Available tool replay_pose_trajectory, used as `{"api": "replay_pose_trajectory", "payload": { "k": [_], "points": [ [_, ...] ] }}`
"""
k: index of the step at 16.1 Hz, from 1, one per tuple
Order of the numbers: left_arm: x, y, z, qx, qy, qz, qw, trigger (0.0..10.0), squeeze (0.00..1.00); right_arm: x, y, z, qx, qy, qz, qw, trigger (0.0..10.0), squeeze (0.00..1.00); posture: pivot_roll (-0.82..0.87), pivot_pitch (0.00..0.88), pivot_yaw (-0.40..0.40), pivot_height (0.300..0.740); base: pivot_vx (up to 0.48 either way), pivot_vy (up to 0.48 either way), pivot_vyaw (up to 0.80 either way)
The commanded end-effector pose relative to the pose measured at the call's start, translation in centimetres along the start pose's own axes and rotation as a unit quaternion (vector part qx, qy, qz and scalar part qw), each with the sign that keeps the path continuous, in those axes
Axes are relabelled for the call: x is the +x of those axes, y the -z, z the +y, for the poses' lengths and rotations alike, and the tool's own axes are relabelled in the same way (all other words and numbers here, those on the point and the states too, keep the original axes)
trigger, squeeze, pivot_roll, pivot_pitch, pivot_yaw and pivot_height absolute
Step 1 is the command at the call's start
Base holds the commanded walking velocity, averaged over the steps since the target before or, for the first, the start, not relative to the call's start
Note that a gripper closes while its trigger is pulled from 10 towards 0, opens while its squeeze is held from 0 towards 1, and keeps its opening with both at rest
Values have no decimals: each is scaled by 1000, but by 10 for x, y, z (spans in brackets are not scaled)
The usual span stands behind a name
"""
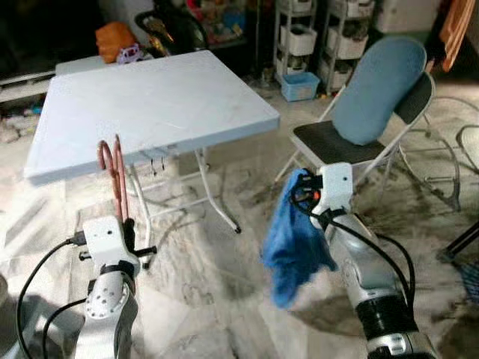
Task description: Hang hanger
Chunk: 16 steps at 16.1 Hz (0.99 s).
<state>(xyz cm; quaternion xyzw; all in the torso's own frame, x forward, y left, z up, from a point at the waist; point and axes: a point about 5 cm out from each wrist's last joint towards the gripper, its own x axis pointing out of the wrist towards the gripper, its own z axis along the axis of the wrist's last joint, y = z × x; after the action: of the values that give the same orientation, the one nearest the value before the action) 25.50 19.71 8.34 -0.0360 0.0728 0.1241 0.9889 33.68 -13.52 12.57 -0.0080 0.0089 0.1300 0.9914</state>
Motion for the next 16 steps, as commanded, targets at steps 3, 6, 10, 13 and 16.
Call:
{"api": "replay_pose_trajectory", "payload": {
  "k": [3,6,10,13,16],
  "points": [
    [0,-5,1,4,-2,-13,1000,10000,0,5,-3,3,-2,-2,-8,1000,10000,0,15,0,40,740,0,0,337],
    [0,-6,0,4,8,-20,1000,10000,0,1,1,5,1,-2,-8,1000,10000,0,-7,0,72,740,0,90,694],
    [2,-3,-7,-5,21,-5,1000,10000,0,-3,5,2,3,6,-7,1000,10000,0,-18,0,85,740,0,480,611],
    [3,-3,-8,-10,28,-3,1000,10000,0,-3,6,3,7,7,-7,1000,10000,0,-17,0,86,740,0,480,0],
    [2,-4,-8,-13,30,-3,999,10000,0,-3,6,5,9,7,-7,1000,10000,0,-16,0,90,740,0,480,0]
  ]
}}
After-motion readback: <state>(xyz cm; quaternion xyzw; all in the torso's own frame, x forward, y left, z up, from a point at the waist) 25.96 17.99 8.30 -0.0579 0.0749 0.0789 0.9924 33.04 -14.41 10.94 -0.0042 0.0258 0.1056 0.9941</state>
